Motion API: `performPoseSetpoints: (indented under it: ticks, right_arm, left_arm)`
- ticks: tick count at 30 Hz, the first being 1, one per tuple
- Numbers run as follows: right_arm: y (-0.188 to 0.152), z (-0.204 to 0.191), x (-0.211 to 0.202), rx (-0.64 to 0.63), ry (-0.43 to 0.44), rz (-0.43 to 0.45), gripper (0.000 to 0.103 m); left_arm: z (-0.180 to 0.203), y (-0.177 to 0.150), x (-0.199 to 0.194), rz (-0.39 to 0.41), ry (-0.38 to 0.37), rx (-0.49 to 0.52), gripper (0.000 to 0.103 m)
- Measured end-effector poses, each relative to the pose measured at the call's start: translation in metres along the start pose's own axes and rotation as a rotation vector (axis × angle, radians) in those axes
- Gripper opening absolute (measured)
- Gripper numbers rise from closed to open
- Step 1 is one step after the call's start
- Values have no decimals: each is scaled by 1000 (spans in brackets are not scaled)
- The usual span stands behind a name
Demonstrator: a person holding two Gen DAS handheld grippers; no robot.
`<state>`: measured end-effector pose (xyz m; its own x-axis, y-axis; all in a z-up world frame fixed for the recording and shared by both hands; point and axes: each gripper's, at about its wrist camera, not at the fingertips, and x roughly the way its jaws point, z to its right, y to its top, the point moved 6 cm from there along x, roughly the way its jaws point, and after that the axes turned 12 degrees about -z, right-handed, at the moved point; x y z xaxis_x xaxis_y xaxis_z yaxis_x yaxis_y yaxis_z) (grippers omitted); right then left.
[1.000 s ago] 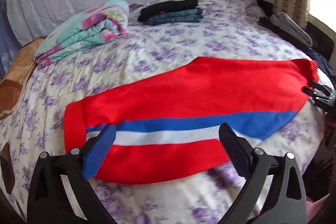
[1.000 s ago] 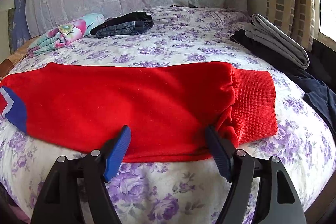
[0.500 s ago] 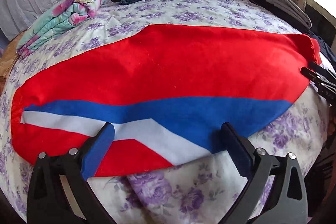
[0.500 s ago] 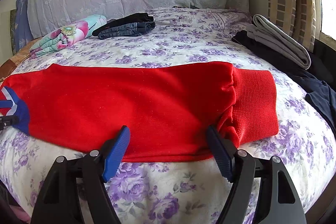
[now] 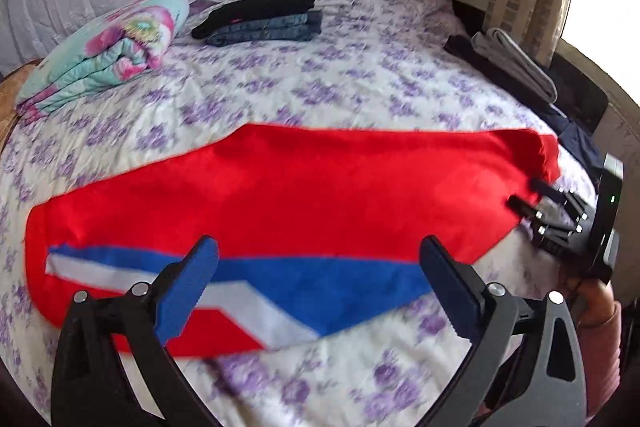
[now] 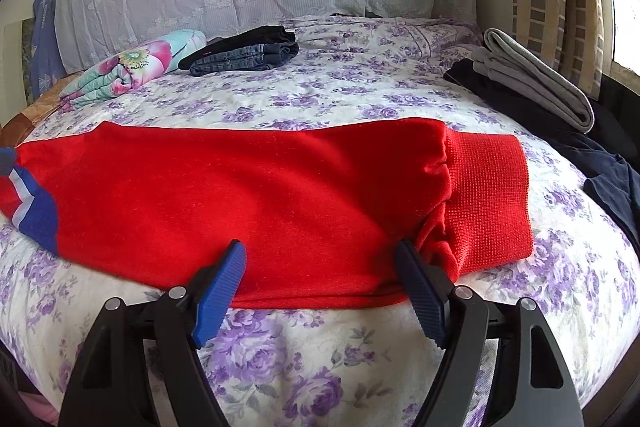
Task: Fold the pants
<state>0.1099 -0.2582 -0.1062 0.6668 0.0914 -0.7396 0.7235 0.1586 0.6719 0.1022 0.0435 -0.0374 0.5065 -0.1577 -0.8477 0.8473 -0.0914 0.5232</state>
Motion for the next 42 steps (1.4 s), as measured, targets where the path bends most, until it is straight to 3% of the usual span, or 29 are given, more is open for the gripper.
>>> performPoseSetpoints:
  ticks: [4, 8, 13, 15, 20, 23, 25, 26, 29, 31, 32, 35, 37, 38, 39, 40, 41, 42]
  right_arm:
    - [0, -1, 0, 0, 2, 3, 78]
    - [-1, -1, -2, 3, 20, 13, 78]
    - [-1, -1, -2, 1, 43, 19, 79]
    - [-1, -1, -2, -1, 50, 19, 80]
    - [9, -4, -11, 1, 58, -14, 80]
    - [36, -18, -38, 4, 209, 86, 80]
    - [55, -28, -39, -1, 340, 98, 80]
    - [65, -32, -31, 7, 400, 81, 80]
    - [87, -37, 14, 77, 562, -41, 80]
    - [95, -42, 46, 121, 627, -130, 80]
    - [97, -43, 58, 128, 627, -156, 78]
    - [100, -19, 74, 168, 535, -180, 58]
    - [102, 21, 69, 237, 393, -139, 53]
    - [98, 34, 68, 255, 370, -122, 32]
    - [96, 48, 67, 291, 355, -122, 19]
    - [93, 57, 64, 325, 340, -117, 18]
    - [92, 60, 56, 338, 310, -95, 28]
    - [91, 57, 43, 327, 268, -61, 60]
  left_arm:
    - [1, 46, 49, -69, 11, -15, 98]
    - [-53, 60, 115, -211, 1, -205, 97]
    - [-81, 73, 99, -159, -63, -368, 97]
    - [-69, 74, 78, -115, -75, -351, 97]
    - [3, 60, 49, -58, -190, -157, 97]
    - [32, 43, 79, -132, -246, -110, 97]
    - [38, 31, 104, -173, -231, -129, 98]
    - [40, 31, 104, -129, -192, -102, 98]
    - [52, 26, 109, -107, -82, -11, 98]
    - [53, 26, 110, -101, -74, -3, 98]
    - [51, 27, 110, -100, -91, -11, 98]
    - [45, 26, 106, -86, -138, -33, 98]
    - [44, 27, 105, -81, -148, -33, 98]
    - [44, 26, 105, -79, -152, -31, 98]
    - [44, 26, 105, -79, -150, -29, 98]
    - [45, 26, 105, -78, -151, -26, 98]
    - [45, 26, 105, -78, -149, -25, 98]
    - [45, 26, 106, -77, -149, -26, 98]
